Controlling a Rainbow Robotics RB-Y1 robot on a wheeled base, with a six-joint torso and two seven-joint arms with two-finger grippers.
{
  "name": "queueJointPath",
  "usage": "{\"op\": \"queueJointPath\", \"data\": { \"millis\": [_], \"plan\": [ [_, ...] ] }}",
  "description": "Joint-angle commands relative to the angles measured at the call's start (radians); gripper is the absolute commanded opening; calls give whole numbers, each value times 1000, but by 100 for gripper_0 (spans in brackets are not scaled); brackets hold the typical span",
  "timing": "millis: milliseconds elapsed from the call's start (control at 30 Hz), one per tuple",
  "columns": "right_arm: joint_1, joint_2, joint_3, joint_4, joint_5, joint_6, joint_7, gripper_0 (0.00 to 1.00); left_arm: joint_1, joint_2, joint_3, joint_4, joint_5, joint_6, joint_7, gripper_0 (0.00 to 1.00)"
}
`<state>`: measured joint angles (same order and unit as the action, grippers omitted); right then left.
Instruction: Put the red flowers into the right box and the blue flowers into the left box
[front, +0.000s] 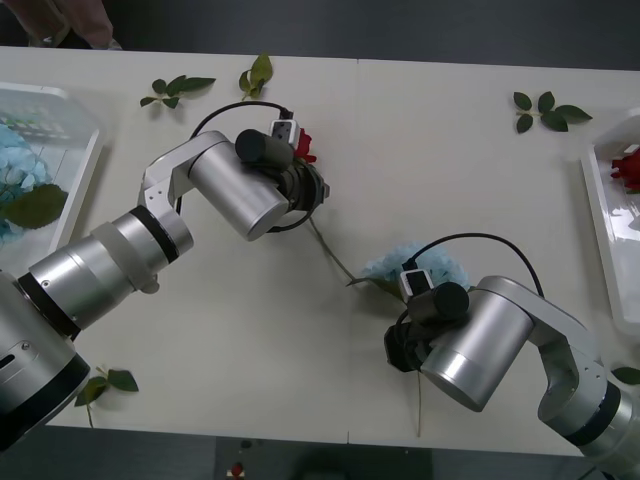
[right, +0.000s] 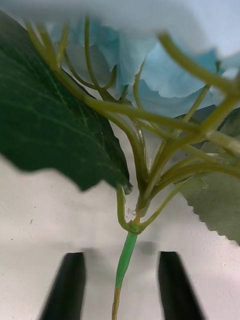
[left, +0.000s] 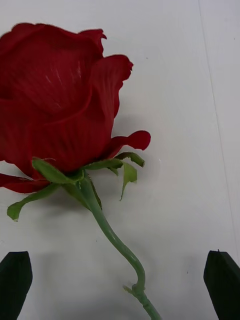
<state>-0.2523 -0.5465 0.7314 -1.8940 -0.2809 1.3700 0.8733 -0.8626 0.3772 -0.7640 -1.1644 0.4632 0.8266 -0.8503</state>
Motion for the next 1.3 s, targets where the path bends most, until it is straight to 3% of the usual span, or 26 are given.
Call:
{"op": "queueJointPath", "data": {
  "millis": [33,733,1300],
  "plan": [
    [2,5,-9,-14,0,-6,-27,0,-39,-9,0,-17,8,-9,37,100],
    [-4,-36,-38,-47,-12,-5,-36,0,-38,-57,0,37,-69,-21,45,100],
    [-2,-76,-179,-157,-123,124,-36,0,-38,-63,-12,51,-152,-23,39,95]
  ]
}}
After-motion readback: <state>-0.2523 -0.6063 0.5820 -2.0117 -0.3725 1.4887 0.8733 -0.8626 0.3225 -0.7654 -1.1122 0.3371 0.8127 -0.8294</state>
